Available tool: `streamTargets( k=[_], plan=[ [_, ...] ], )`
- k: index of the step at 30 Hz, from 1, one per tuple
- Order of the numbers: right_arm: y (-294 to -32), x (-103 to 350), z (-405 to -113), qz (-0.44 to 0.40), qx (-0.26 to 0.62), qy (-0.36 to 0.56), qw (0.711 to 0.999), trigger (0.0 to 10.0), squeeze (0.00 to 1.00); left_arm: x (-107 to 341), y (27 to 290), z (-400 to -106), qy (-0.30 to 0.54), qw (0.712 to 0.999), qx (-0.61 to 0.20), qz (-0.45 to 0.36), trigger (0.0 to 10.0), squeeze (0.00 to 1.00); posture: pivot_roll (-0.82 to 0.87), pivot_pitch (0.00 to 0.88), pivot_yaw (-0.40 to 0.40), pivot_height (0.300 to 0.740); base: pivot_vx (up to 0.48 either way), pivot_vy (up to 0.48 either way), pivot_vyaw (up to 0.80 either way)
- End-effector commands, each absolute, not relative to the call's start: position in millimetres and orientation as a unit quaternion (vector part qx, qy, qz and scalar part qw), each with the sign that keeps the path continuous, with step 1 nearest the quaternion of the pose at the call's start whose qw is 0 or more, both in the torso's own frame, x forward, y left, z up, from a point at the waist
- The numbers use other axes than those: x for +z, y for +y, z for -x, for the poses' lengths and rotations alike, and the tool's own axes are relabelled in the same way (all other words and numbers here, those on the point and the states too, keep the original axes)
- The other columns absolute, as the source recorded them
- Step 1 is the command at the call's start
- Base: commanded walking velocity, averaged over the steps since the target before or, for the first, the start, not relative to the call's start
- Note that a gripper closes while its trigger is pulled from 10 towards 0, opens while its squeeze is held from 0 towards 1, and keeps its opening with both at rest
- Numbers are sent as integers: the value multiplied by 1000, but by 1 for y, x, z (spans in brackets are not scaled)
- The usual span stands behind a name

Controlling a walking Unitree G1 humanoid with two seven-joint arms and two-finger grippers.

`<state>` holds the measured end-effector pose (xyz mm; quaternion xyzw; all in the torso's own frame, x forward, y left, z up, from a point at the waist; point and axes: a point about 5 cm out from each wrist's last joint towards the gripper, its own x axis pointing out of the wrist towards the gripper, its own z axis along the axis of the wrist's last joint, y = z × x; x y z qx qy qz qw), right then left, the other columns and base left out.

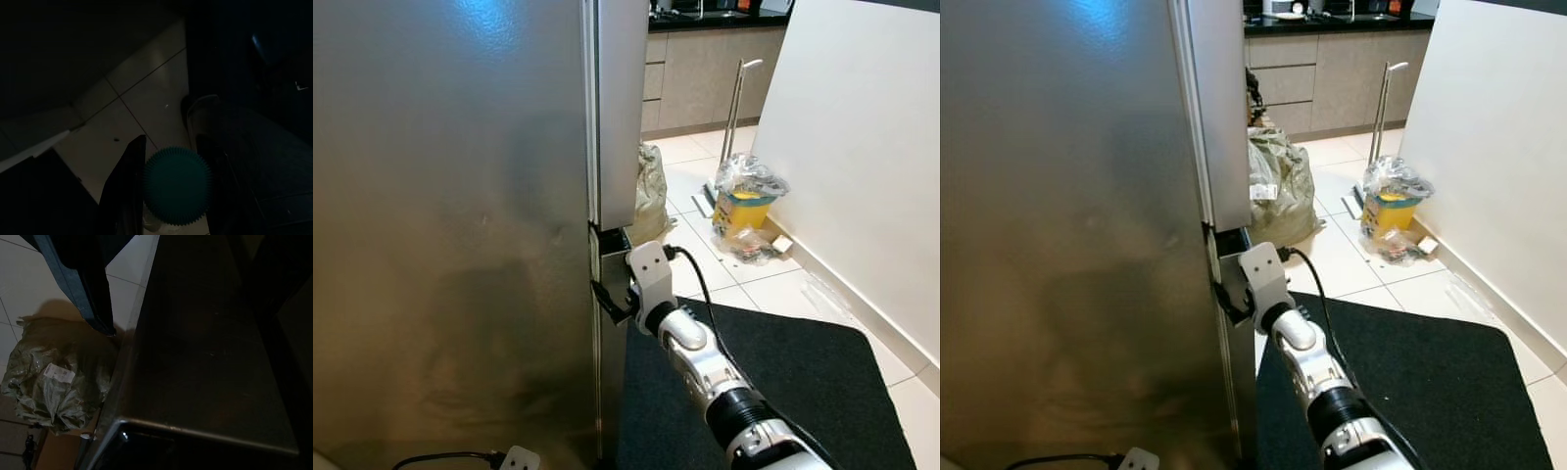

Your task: Restocking fridge

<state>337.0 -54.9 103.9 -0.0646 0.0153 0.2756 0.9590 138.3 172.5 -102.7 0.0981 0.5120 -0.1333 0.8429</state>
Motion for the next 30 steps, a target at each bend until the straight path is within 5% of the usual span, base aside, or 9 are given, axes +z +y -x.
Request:
streamTargets(
  k=[1,14,24,30],
  plan=[
    [-67,82,-333,77,254,78,961,10000,0,-106,169,-129,527,832,-145,-100,10000,0,-82,0,-41,740,0,0,0],
    [-60,69,-322,100,322,153,929,10000,0,-106,169,-129,527,831,-146,-100,10000,0,-84,0,-40,740,0,0,0],
    [-54,53,-302,111,399,228,881,10000,0,-106,169,-129,527,831,-145,-99,10000,0,-86,0,-40,740,0,0,0],
    [-76,3,-274,151,412,338,833,10000,0,-106,168,-129,527,832,-144,-97,10000,0,-86,0,-42,740,0,0,0]
  ],
)
